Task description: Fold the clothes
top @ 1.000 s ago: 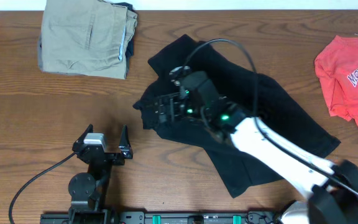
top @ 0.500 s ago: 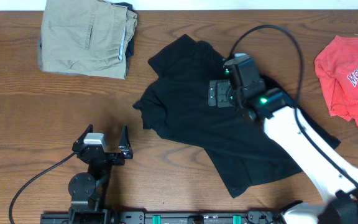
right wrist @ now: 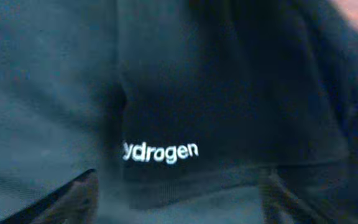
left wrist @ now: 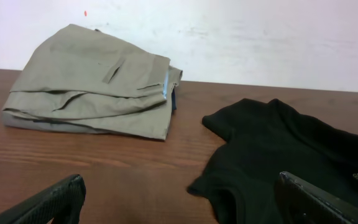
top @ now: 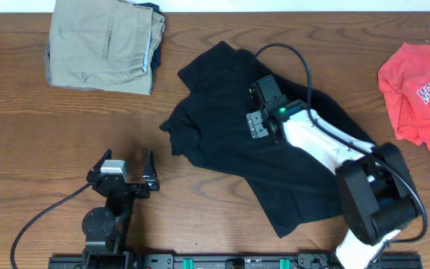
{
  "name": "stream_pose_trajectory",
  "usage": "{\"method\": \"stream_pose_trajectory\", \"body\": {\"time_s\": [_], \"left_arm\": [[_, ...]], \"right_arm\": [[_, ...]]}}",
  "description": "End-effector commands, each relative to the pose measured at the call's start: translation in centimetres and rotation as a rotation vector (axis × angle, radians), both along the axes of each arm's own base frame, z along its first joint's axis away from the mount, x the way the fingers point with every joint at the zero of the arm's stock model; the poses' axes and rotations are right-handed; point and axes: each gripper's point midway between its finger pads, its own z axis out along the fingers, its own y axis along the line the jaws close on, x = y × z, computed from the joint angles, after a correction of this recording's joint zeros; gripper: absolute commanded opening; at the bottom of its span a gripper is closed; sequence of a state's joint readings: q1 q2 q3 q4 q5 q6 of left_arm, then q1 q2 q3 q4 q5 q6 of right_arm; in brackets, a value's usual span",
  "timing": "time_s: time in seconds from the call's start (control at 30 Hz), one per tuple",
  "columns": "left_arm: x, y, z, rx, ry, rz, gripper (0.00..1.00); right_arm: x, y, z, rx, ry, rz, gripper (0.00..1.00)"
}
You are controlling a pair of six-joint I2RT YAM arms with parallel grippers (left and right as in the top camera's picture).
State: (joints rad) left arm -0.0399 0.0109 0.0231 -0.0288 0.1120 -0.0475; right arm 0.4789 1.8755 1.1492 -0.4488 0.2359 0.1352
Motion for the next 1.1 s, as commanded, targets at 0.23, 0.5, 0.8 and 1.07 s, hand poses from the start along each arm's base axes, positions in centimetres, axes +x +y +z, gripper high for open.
{"method": "stream_pose_trajectory", "body": {"time_s": [0.23, 0.5, 0.8, 1.07], "left_arm": [[-0.1, 0.0, -1.5, 0.011, 0.041, -0.003, 0.98], [-0.1, 0.0, -1.5, 0.010, 0.041, -0.003, 0.98], [-0.1, 0.0, -1.5, 0.010, 0.041, -0.003, 0.98], [-0.1, 0.0, -1.5, 0.011, 0.041, -0.003, 0.98]], "right_arm": [[1.1, 0.3, -0.7, -0.020, -0.029, 0.019, 0.53], [0.3, 0.6, -2.9, -0.019, 0.030, 0.036, 0.55], [1.7, -0.4, -1.9, -0.077, -0.035, -0.002, 0.03], [6.8, -2.6, 4.8, -0.159, -0.249, -0.124, 0.01]]}}
